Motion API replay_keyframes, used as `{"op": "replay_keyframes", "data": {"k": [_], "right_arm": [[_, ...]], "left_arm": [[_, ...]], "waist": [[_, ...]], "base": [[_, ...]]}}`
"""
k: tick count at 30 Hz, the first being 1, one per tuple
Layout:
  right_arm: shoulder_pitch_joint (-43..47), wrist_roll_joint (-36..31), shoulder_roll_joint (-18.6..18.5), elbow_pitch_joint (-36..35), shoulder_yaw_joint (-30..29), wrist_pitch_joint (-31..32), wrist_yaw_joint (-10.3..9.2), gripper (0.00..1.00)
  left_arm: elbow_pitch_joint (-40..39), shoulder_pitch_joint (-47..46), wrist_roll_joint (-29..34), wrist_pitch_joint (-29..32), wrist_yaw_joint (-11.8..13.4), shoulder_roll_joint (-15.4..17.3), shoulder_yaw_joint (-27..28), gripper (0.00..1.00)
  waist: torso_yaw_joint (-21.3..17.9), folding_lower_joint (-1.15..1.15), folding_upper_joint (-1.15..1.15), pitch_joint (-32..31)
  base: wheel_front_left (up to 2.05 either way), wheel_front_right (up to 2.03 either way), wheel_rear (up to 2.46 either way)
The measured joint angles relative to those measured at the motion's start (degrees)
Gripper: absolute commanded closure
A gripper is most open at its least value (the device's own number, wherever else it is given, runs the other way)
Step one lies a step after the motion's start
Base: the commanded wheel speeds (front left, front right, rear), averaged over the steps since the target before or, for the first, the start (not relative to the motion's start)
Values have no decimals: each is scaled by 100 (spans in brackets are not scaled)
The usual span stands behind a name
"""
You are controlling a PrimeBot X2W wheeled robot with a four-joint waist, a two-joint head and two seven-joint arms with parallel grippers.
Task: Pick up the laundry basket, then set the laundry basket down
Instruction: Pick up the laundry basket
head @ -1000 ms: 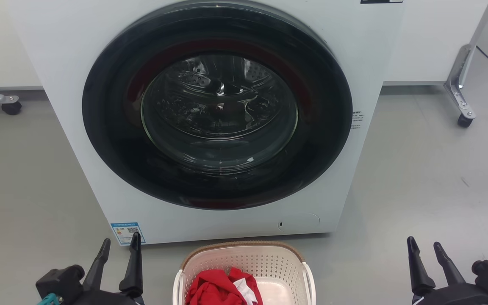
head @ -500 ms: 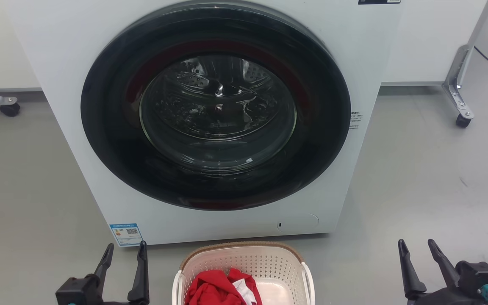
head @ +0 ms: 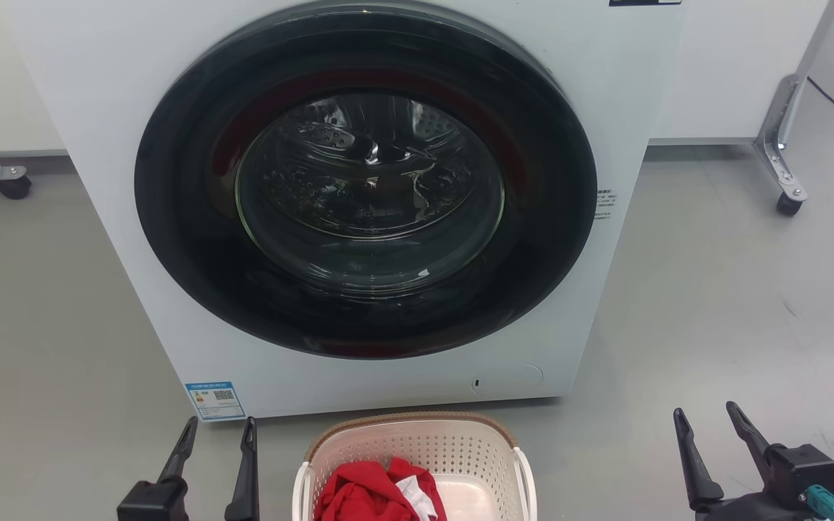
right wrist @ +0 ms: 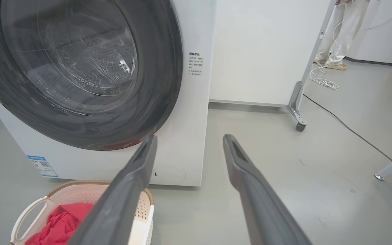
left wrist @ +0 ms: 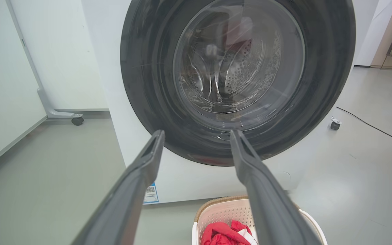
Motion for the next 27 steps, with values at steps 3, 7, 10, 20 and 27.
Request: {"op": "replay_keyframes", "data": {"k": [3, 7, 10, 20, 27], "right_arm": [[0, 0, 0, 8, -2, 0, 0, 0], [0, -1, 0, 12, -4, 0, 0, 0], [0, -1, 0, 16, -8, 0, 0, 0], [3, -52, 1, 20, -21, -1, 0, 0], [7, -52, 1, 26, -57, 0, 7, 0]], "left_arm": [[24, 0, 0, 2, 0, -8, 26, 0], [59, 0, 1, 4, 1, -12, 63, 0], [78, 0, 10, 7, 1, -19, 76, 0], [127, 3, 22, 51, 2, -49, 101, 0], [133, 12, 24, 60, 2, -93, 108, 0]], "waist": [[-1, 0, 0, -1], [0, 0, 0, -3], [3, 0, 0, -7], [19, 0, 0, -25], [27, 0, 0, -14]], "base": [[0, 0, 0], [0, 0, 0], [0, 0, 0], [0, 0, 0], [0, 0, 0]]}}
